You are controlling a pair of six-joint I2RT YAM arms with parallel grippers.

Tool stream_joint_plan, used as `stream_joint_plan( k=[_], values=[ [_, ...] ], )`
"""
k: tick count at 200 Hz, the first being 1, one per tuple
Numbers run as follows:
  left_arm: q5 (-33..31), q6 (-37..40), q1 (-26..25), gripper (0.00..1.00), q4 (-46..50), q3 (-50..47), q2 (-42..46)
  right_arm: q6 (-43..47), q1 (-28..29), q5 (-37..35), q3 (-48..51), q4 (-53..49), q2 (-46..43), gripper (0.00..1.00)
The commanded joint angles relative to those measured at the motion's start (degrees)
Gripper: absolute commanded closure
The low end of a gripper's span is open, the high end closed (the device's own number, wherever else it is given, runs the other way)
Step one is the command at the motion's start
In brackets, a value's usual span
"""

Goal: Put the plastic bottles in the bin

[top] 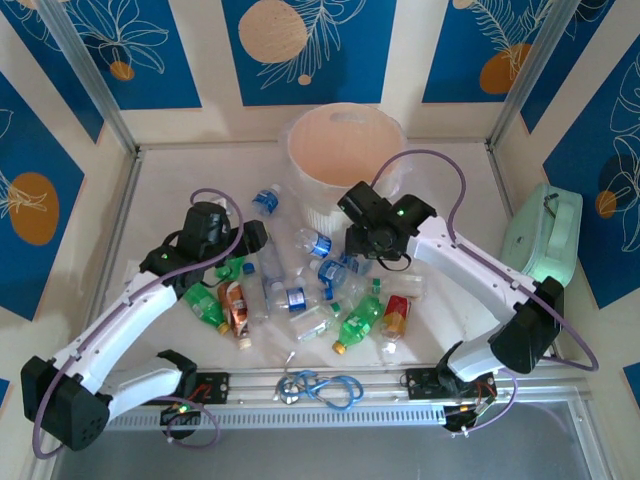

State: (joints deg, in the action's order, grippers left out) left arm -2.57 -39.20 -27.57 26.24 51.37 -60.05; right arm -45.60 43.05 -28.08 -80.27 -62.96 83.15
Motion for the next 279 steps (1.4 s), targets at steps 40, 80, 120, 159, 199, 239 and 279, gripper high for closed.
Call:
stream_joint_plan(
  k=[40, 80, 120, 159, 199, 239, 279],
  values=[
    [1.9, -3.6, -0.2, 0.23, 1.4, -0.3, 1.7, 6.3, 0.9, -6.1, 1.7, 8.2, 1.7, 0.37],
    [2.1, -4.0, -0.2, 0.23, 1.4, -0.1, 1.6, 7.2, 0.5, -6.0, 3.6, 12.0, 2.8, 0.38],
    [2.3, -4.0, -0.2, 0.23, 1.9, 0.0, 1.5, 6.1, 0.6, -7.1, 4.3, 12.1, 4.7, 0.4],
    [2.3, -3.9, -0.2, 0.23, 2.4, -0.1, 1.9, 6.1, 0.5, -8.9, 5.5, 12.5, 5.2, 0.4],
    [2.4, -4.0, -0.2, 0.23, 2.3, -0.5, 2.0, 7.3, 0.8, -10.7, 7.2, 14.8, 5.4, 0.43],
    [2.5, -3.9, -0.2, 0.23, 2.2, -0.7, 1.9, 7.7, 1.0, -13.1, 7.6, 15.7, 6.1, 0.49],
    [2.5, -3.8, -0.2, 0.24, 2.0, -1.0, 1.8, 8.2, 1.8, -14.7, 8.4, 15.5, 5.2, 0.59]
  ],
)
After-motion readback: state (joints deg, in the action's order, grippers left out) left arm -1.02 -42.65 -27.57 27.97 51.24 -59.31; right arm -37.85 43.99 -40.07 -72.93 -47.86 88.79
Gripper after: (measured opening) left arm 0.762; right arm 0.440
